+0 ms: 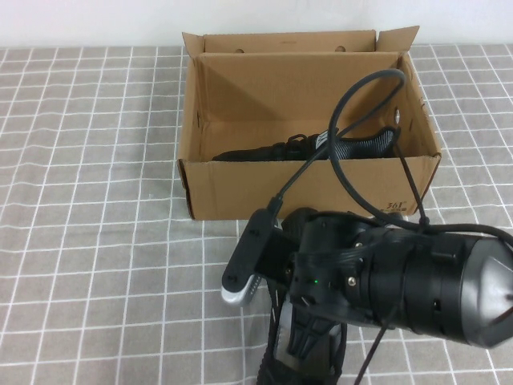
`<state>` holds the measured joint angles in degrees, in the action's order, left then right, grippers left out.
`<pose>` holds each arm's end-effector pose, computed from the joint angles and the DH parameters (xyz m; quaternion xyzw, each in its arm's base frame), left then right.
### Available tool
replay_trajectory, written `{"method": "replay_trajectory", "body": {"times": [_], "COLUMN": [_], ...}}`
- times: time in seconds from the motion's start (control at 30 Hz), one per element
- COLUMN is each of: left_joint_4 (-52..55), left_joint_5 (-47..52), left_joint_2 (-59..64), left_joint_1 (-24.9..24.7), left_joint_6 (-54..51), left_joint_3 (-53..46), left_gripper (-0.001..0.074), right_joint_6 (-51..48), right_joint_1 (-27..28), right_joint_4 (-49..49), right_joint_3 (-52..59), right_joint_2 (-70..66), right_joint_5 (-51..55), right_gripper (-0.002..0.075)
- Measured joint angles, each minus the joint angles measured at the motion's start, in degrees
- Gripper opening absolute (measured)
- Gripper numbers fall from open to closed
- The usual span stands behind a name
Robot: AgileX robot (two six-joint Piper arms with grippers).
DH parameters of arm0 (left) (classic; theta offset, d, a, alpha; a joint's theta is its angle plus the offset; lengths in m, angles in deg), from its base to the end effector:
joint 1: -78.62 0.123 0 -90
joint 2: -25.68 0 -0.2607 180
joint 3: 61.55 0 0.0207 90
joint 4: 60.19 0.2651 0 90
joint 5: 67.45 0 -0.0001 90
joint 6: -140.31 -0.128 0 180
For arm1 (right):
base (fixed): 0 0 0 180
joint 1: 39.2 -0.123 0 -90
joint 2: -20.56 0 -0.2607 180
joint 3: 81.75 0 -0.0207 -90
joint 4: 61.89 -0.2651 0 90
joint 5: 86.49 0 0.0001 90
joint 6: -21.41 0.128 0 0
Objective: Put shoes into padded shoe box
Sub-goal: Pick up the shoe from the table, then place the shoe in the shoe box
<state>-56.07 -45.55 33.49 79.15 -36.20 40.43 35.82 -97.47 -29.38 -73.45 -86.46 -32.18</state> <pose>0.1265 0.0046 0.1594 -0.0093 0.8073 0.0153 0.5899 0.2341 0.2723 0.1664 -0.4889 0.8338 -0.1429 0.2128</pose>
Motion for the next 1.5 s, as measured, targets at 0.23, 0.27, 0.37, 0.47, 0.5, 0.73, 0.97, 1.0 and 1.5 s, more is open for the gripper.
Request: {"method": "replay_trajectory", "body": {"times": [0.23,0.27,0.37,0.47,0.5,0.73,0.97,1.0,1.5], "left_joint_4": [0.0,0.0,0.0,0.0,0.0,0.0,0.0,0.0,0.0], "left_joint_5": [-0.1,-0.1,-0.1,-0.1,-0.1,-0.1,-0.1,-0.1,-0.1], "left_joint_2": [0.0,0.0,0.0,0.0,0.0,0.0,0.0,0.0,0.0], "left_joint_1": [0.0,0.0,0.0,0.0,0.0,0.0,0.0,0.0,0.0], "left_joint_6": [0.0,0.0,0.0,0.0,0.0,0.0,0.0,0.0,0.0], "left_joint_3": [0.0,0.0,0.0,0.0,0.0,0.0,0.0,0.0,0.0], "left_gripper": [-0.0004,-0.0004,-0.0004,-0.0004,-0.0004,-0.0004,-0.0004,-0.0004,-0.0004], "right_joint_6": [0.0,0.0,0.0,0.0,0.0,0.0,0.1,0.2,-1.8], "right_joint_1": [0.0,0.0,0.0,0.0,0.0,0.0,0.0,0.0,0.0], "right_joint_4": [-0.8,-1.1,-2.2,-3.2,-3.5,-4.7,-6.8,-7.2,-4.5], "right_joint_3": [0.0,0.0,0.1,0.4,0.4,0.4,0.3,-0.4,-20.7], "right_joint_2": [1.4,1.7,2.8,4.1,4.7,9.7,14.0,14.3,14.4], "right_joint_5": [1.1,1.5,3.4,4.6,4.8,5.2,6.1,6.8,13.8], "right_gripper": [0.0085,0.0081,0.0076,0.0074,0.0074,0.0071,0.0071,0.0071,0.0069]}}
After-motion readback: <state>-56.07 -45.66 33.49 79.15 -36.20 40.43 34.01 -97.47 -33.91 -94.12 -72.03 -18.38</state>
